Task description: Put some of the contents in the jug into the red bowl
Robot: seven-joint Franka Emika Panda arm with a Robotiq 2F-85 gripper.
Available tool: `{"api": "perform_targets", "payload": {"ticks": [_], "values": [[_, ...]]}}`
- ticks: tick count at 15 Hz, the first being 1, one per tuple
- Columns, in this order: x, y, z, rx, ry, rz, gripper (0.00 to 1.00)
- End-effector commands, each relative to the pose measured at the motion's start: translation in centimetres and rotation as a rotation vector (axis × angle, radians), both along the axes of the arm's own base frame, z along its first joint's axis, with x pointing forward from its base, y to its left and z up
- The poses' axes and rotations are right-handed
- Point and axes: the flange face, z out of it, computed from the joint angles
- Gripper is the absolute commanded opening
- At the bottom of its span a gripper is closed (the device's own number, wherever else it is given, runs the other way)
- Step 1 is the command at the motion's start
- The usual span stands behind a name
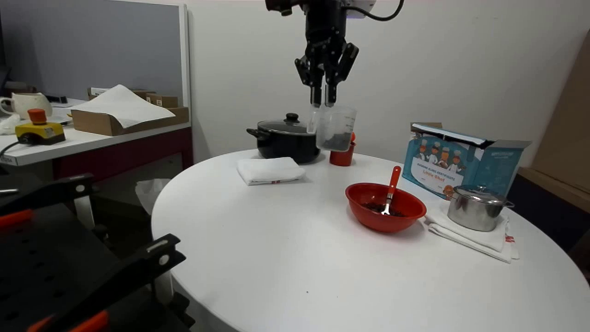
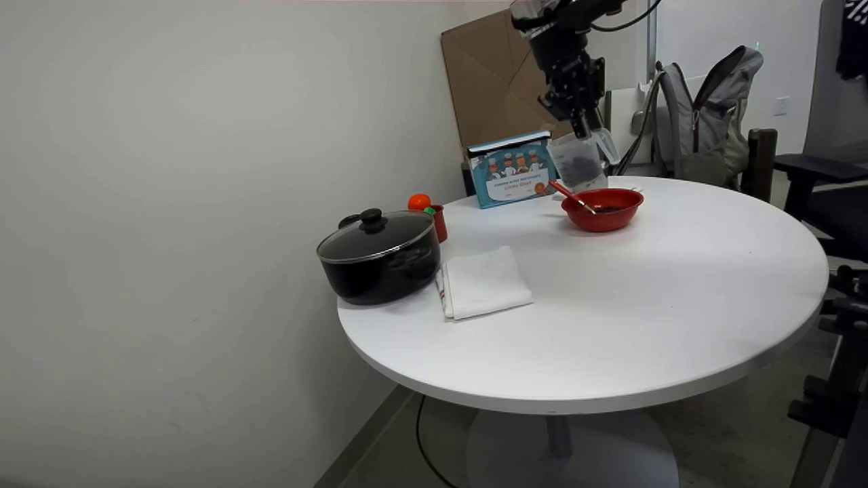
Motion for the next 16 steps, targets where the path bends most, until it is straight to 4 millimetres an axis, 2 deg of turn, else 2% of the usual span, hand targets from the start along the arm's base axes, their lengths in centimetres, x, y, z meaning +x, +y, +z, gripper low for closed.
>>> {"api": "perform_targets", "payload": {"ticks": [1, 5, 9, 12, 16], "values": [[-1.5, 1.9, -2.0, -0.112, -0.143, 0.025, 0.07], [-3.3, 5.4, -5.6, -0.097, -0.239, -0.031, 0.07], [-5.3, 8.0, -8.0, 0.002, -0.259, -0.126, 0.07], [-6.5, 8.0, -9.5, 0.054, -0.260, -0.181, 0.07], [-8.3, 6.7, -12.1, 0.069, -0.232, -0.223, 0.07]]}}
